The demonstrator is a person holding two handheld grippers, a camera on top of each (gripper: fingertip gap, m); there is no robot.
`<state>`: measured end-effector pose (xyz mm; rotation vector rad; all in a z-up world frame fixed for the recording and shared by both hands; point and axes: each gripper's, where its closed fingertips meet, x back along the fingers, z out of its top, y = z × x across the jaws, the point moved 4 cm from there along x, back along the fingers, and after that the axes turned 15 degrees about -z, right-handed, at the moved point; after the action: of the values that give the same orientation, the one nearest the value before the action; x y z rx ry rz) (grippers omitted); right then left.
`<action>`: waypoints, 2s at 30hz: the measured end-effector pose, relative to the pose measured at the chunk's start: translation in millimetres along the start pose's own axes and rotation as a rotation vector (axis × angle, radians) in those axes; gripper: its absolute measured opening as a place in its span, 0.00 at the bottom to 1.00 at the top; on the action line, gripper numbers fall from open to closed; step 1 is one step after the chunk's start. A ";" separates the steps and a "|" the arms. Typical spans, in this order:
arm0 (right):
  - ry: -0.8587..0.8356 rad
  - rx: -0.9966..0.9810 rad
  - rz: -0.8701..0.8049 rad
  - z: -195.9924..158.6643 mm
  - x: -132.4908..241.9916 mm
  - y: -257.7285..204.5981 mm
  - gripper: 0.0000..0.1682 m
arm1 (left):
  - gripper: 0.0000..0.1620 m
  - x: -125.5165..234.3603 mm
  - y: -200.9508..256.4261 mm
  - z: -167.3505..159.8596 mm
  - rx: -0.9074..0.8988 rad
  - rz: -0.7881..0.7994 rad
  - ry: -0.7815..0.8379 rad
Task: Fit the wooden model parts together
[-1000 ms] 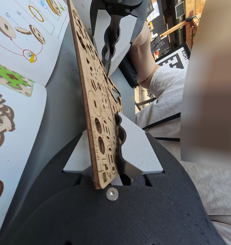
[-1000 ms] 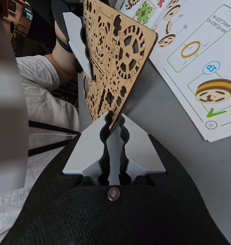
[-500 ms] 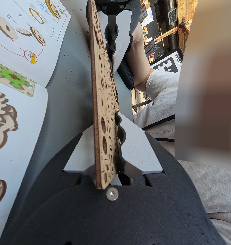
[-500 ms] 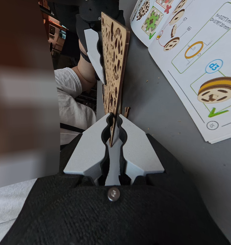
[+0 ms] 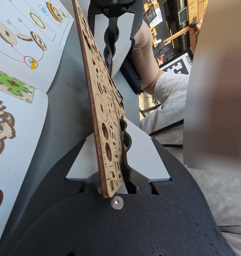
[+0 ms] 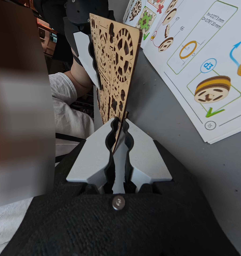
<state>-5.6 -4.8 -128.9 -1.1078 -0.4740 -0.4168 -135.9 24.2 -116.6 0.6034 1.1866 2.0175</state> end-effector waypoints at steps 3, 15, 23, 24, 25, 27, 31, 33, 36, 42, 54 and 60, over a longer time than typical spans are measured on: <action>-0.006 0.020 -0.044 -1.1 -2.3 2.4 0.04 | 0.02 0.3 -2.1 -0.9 0.017 0.007 0.000; 0.031 0.047 0.091 3.7 8.9 -8.6 0.06 | 0.00 -3.3 -0.7 -5.4 0.058 -0.048 -0.025; 0.088 0.123 0.066 8.9 20.7 -10.8 0.05 | 0.00 -1.9 3.5 -2.4 0.021 -0.055 -0.017; 0.095 0.148 0.077 9.0 23.0 -14.3 0.05 | 0.02 -1.9 6.4 -1.7 0.014 -0.072 -0.016; 0.103 0.170 0.089 9.5 25.8 -17.7 0.05 | 0.02 -1.4 10.4 -0.6 0.010 -0.098 -0.011; 0.148 0.210 0.103 13.5 33.1 -23.0 0.06 | 0.00 3.4 17.5 3.3 0.004 -0.140 0.017; 0.189 0.326 0.059 13.9 44.4 -26.0 0.06 | 0.02 20.5 29.8 8.3 -0.056 -0.129 0.021; 0.161 0.438 -0.036 8.1 43.4 -22.9 0.06 | 0.02 31.7 37.5 13.3 -0.100 -0.122 0.052; 0.054 0.677 -0.173 -11.5 32.6 -19.9 0.09 | 0.02 55.3 41.7 20.3 -0.135 -0.088 0.125; -0.086 0.824 -0.295 -29.0 6.5 -13.3 0.15 | 0.00 96.6 47.2 31.9 -0.183 -0.050 0.299; -0.090 0.872 -0.286 -30.8 -3.2 -17.3 0.00 | 0.01 209.6 98.2 31.8 -0.532 0.245 0.779; 0.092 0.778 -0.211 -9.4 9.5 -24.6 0.12 | 0.01 236.2 80.2 17.2 -0.416 0.414 0.872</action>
<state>-9.7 -23.7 -108.7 -0.2865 -0.6038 -0.4116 -302.3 188.7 -28.5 -0.3203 1.0735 2.9188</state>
